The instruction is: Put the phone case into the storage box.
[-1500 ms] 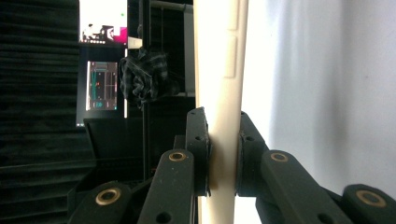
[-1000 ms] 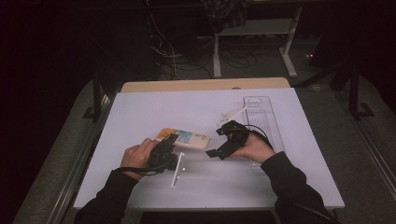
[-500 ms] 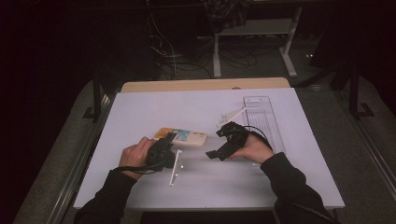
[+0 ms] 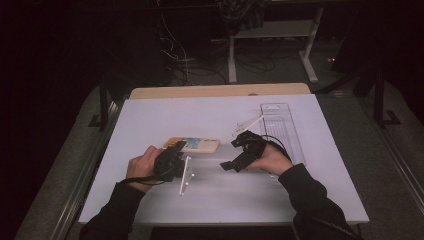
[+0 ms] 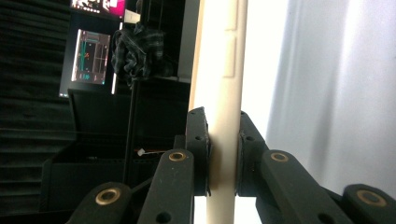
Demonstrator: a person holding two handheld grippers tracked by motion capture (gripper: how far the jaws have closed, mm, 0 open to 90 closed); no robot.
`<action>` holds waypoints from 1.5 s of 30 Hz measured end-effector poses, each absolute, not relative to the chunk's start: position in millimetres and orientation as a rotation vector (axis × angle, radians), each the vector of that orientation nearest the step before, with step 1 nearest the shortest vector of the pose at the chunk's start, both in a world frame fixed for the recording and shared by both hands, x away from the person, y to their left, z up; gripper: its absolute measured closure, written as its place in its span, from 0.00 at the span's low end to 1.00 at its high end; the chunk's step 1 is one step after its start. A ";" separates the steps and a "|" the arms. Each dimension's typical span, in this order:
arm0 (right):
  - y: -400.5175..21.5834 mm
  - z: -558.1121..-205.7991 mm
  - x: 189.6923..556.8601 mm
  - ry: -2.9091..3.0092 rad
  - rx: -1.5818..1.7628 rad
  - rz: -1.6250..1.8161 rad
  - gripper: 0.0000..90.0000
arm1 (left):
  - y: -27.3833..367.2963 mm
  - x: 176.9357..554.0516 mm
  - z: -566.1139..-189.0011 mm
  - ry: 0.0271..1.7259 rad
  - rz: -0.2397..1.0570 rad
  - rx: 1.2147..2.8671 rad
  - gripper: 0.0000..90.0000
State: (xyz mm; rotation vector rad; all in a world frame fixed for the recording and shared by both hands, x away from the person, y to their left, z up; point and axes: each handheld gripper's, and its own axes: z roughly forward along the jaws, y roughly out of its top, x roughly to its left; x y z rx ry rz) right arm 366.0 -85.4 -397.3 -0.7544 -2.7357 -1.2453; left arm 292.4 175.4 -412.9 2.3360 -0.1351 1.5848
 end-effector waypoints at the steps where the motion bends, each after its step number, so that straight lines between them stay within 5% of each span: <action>1: -85.8 -397.5 365.9 -2.732 -0.756 -1.249 0.00 | 175.6 292.6 -412.7 -0.133 1.584 2.338 0.89; 45: -86.9 -399.1 367.5 -2.748 -0.730 -1.255 0.00 | 194.9 310.5 -396.6 0.334 1.224 2.291 0.89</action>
